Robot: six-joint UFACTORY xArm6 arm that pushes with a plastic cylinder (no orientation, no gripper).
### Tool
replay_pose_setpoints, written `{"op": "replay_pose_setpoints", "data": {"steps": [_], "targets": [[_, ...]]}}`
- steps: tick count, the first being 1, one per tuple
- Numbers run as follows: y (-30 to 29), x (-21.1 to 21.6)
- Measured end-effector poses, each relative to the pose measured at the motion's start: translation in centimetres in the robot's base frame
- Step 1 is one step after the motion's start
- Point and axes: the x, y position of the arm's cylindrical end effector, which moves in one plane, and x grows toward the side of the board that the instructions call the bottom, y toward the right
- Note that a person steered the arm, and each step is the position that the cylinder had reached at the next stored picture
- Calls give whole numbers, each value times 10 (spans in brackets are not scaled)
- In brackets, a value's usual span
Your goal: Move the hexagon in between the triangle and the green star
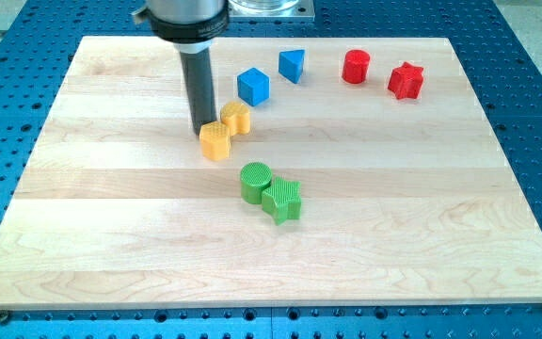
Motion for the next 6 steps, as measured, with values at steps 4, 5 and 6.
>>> {"op": "replay_pose_setpoints", "data": {"steps": [4, 5, 6], "targets": [[114, 64], [166, 79], [201, 48]]}}
